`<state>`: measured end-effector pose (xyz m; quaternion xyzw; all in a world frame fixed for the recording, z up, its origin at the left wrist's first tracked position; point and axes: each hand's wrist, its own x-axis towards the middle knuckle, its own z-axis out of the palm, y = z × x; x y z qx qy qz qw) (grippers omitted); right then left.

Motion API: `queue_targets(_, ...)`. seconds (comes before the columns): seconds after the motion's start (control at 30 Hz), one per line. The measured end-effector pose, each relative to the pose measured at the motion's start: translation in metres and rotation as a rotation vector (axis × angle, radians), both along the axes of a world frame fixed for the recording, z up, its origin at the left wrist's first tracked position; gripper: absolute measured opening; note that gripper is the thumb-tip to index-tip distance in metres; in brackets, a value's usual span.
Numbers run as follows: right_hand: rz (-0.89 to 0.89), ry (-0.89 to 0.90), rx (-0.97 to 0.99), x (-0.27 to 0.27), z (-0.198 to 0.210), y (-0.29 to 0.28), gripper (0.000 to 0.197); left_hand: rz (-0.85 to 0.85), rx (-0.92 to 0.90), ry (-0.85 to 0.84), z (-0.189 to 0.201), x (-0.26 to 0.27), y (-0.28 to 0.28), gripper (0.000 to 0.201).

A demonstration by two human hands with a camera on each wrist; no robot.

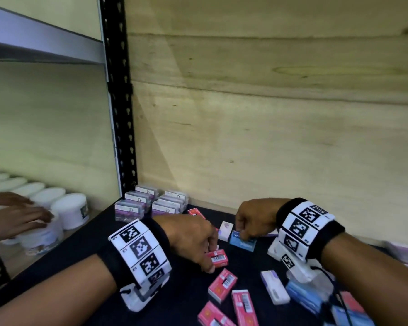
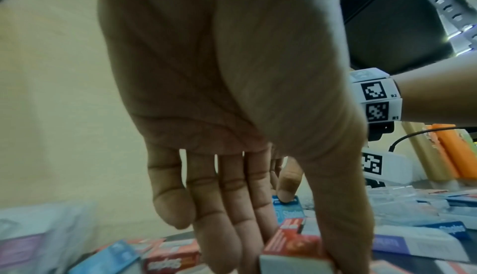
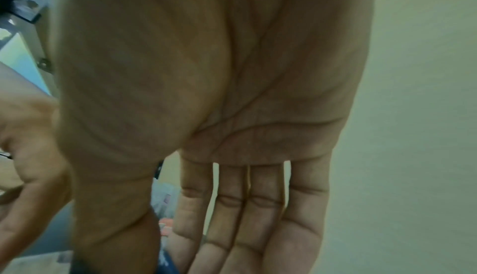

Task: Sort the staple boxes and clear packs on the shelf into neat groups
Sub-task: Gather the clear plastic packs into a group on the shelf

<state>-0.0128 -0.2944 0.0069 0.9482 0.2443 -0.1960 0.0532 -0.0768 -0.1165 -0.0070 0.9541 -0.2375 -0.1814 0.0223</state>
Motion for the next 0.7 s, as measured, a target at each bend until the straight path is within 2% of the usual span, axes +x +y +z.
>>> queue_targets(0.1, -0.03, -0.023, -0.013, 0.001, 0.001, -0.018, 0.018, -0.041, -0.022, -0.042, 0.0, 0.004, -0.018, 0.044)
queue_targets(0.27, -0.079, -0.018, -0.012, 0.002, -0.002, -0.04, 0.003, -0.062, -0.01, -0.062, -0.005, 0.012, -0.042, 0.041)
queue_targets(0.33, -0.076, -0.024, -0.003, 0.001, -0.002, -0.046, 0.01, -0.066, 0.004, -0.069, -0.007, 0.016, -0.048, 0.041)
queue_targets(0.4, -0.085, -0.03, -0.002, 0.0, 0.0, -0.052, 0.005, -0.075, 0.021, -0.08, -0.01, 0.021, -0.052, 0.041)
queue_targets(0.53, -0.128, -0.027, 0.038, 0.0, 0.003, -0.066, 0.021, -0.072, 0.046, -0.089, -0.014, 0.03, -0.055, 0.042)
queue_targets(0.7, -0.181, -0.005, 0.111, -0.006, 0.011, -0.091, 0.017, -0.061, 0.064, -0.091, -0.018, 0.041, -0.061, 0.04)
